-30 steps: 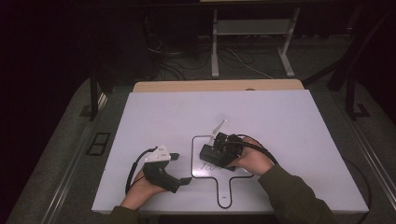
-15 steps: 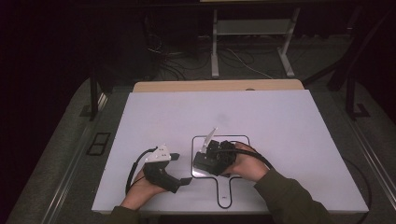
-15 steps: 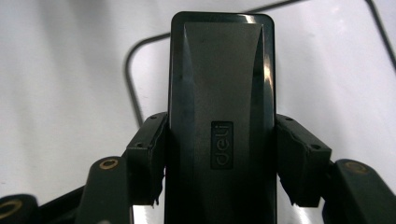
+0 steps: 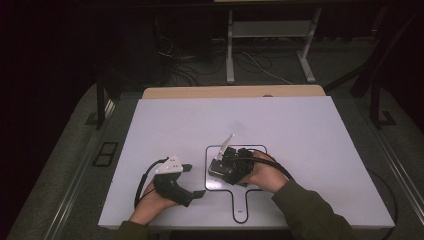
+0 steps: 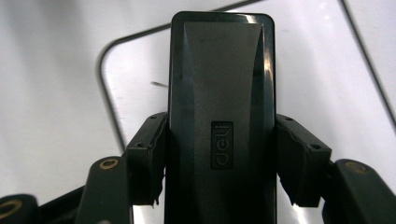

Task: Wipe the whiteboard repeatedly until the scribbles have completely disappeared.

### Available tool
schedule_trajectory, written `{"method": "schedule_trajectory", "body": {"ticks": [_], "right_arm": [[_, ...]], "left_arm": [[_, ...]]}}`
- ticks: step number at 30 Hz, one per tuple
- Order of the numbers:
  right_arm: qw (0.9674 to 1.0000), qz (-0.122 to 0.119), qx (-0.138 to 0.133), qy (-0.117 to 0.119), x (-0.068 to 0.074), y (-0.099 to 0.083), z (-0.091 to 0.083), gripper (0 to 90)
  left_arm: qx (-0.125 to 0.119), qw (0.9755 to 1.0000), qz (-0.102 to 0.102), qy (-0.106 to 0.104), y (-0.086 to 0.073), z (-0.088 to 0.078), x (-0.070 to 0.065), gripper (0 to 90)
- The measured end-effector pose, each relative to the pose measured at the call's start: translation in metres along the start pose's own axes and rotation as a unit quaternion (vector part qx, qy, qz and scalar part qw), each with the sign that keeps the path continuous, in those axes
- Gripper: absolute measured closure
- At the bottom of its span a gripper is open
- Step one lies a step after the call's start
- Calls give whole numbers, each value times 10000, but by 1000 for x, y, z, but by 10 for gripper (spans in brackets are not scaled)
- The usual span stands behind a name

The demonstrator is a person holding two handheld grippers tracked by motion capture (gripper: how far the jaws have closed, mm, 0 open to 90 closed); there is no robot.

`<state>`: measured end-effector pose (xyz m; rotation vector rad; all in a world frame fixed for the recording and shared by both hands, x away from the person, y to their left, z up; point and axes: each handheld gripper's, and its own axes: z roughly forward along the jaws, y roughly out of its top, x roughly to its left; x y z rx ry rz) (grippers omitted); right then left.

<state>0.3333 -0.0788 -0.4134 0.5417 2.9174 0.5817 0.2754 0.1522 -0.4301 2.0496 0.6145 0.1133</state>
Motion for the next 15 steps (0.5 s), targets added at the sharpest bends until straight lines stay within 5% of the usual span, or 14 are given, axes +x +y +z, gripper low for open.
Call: {"method": "schedule_trajectory", "body": {"ticks": [6, 15], "right_arm": [[9995, -267, 4, 138, 14, 5, 1, 388], [10000, 83, -26, 0, -4, 3, 2, 388]], "left_arm": [[13, 10000, 39, 3, 0, 0, 0, 0], [13, 10000, 1, 0, 0, 0, 0, 0]]}}
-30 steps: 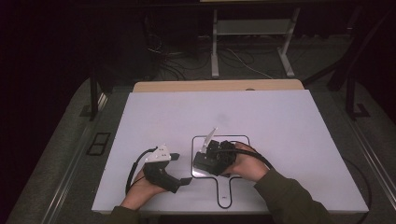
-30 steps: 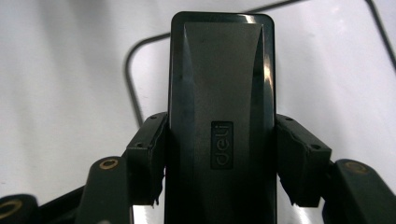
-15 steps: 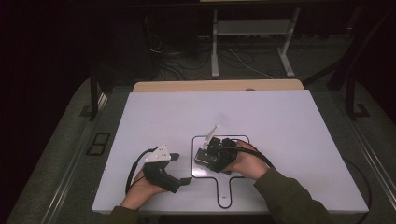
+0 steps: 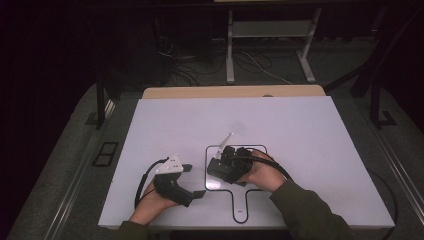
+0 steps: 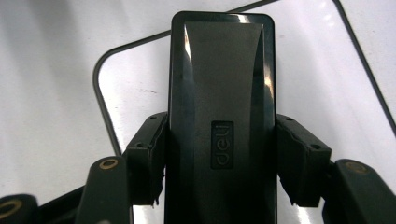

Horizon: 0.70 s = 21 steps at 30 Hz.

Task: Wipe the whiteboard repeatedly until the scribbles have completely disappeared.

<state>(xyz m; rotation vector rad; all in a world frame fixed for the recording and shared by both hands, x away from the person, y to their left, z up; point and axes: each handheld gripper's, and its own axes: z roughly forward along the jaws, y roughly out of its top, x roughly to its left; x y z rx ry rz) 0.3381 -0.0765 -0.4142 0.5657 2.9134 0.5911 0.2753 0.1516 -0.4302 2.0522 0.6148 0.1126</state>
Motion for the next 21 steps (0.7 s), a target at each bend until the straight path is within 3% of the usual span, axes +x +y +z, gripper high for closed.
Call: {"method": "schedule_trajectory", "body": {"ticks": [4, 11, 14, 16, 21], "right_arm": [[10000, -43, 18, -4, 3, 0, 0, 387], [9991, -374, 101, 164, 20, 5, 0, 387], [9994, -283, 98, 198, 18, 5, 0, 387], [9996, -247, 109, 53, 14, 4, 0, 387], [9999, -90, 131, -43, 4, 0, -1, 388]], "left_arm": [[4, 10000, 2, -3, 0, 0, 0, 0], [14, 10000, 36, 4, 0, 0, 0, 0], [14, 10000, 36, 3, 0, 0, 0, 0], [7, 10000, 22, 2, 0, 0, 0, 0], [14, 10000, 10, -1, 0, 0, 0, 0]]}}
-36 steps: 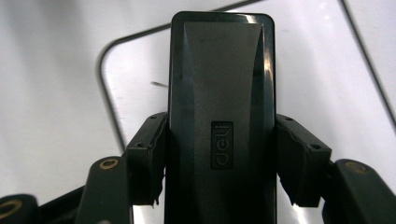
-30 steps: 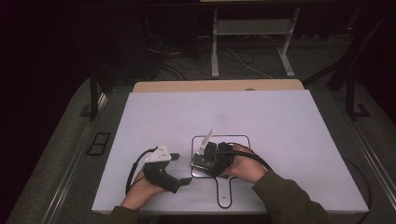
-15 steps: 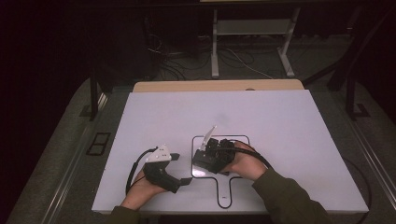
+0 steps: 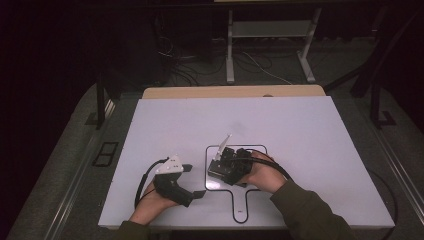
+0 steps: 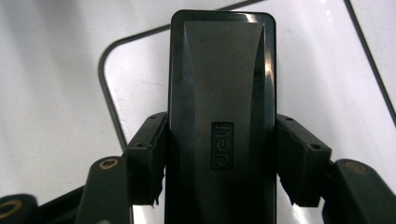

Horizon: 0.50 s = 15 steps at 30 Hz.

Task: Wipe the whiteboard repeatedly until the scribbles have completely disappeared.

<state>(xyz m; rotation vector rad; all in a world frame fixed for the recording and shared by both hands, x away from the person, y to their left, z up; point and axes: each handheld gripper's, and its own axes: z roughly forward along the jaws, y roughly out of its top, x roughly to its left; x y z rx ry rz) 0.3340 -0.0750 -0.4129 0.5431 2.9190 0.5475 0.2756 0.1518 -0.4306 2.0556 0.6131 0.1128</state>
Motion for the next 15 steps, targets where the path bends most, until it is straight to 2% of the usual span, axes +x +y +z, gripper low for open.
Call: {"method": "schedule_trajectory", "body": {"ticks": [4, 6, 9, 11, 13, 15], "right_arm": [[10000, -4, 38, 1, 2, 0, -1, 387], [9999, -87, 54, 96, 6, 0, -1, 387], [9995, -267, 145, 127, 13, 2, -1, 388], [9993, -294, 179, 132, 15, 3, -1, 387], [9995, -238, 179, 131, 13, 3, -1, 388], [9997, -163, 161, -24, 10, 3, -1, 388]], "left_arm": [[17, 10000, 10, 21, 0, 0, 0, 0], [15, 10000, 21, 31, 0, 0, 1, 0], [17, 10000, 30, 28, 0, 0, 1, 0], [11, 10000, 33, 28, 0, -1, 0, 0], [2, 10000, 27, 29, 0, -1, 0, 0], [6, 10000, 13, 33, 0, -1, 0, 0]]}}
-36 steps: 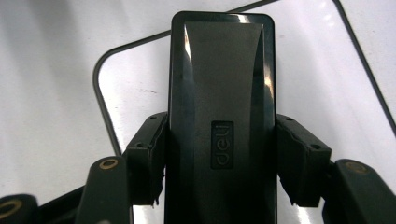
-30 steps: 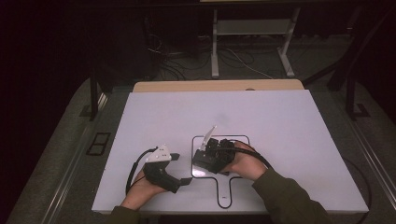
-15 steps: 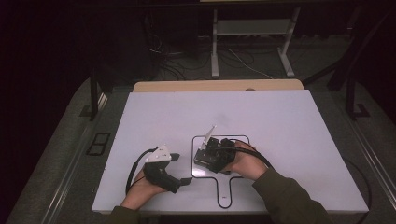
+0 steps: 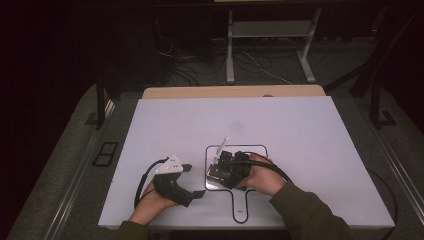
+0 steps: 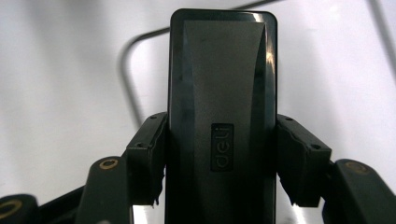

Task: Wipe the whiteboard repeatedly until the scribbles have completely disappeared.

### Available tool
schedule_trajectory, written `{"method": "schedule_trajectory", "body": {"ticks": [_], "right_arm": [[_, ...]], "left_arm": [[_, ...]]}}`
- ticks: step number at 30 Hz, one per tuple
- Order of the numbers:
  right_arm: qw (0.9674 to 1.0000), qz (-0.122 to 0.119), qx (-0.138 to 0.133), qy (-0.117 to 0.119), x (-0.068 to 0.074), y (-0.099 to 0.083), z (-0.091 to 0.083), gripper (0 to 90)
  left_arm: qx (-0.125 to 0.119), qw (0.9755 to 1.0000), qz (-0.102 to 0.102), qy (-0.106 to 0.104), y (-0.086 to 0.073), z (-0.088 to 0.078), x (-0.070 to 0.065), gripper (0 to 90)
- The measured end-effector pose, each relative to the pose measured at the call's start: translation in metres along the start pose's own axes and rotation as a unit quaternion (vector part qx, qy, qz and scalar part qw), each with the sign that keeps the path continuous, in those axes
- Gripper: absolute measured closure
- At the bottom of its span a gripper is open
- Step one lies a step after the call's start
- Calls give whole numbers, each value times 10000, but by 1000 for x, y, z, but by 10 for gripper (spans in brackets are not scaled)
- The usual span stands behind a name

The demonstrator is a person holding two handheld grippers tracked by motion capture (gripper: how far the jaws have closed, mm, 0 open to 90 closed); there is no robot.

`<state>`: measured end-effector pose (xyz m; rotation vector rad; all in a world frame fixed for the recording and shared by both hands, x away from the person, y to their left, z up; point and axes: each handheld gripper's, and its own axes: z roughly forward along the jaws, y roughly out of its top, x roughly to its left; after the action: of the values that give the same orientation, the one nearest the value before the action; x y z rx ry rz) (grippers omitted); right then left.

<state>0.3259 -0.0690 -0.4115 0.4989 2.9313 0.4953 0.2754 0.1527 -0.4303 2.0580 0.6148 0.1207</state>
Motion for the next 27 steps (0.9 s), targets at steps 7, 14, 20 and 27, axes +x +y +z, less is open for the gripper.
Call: {"method": "schedule_trajectory", "body": {"ticks": [7, 14, 20, 27], "right_arm": [[9992, 377, -86, -53, -20, -4, 1, 388], [9998, 50, -110, 159, -4, 1, 1, 387], [9998, 80, -108, 113, -4, 3, 2, 387], [9983, 559, -95, -111, -34, -13, -1, 388]], "left_arm": [[3, 10000, -25, -8, 0, 1, 0, 0], [20, 10000, 15, 1, 0, 1, 0, 0], [2, 10000, -7, 2, 0, 0, 0, 0], [-3, 10000, -24, -1, 0, 0, 0, 0]]}}
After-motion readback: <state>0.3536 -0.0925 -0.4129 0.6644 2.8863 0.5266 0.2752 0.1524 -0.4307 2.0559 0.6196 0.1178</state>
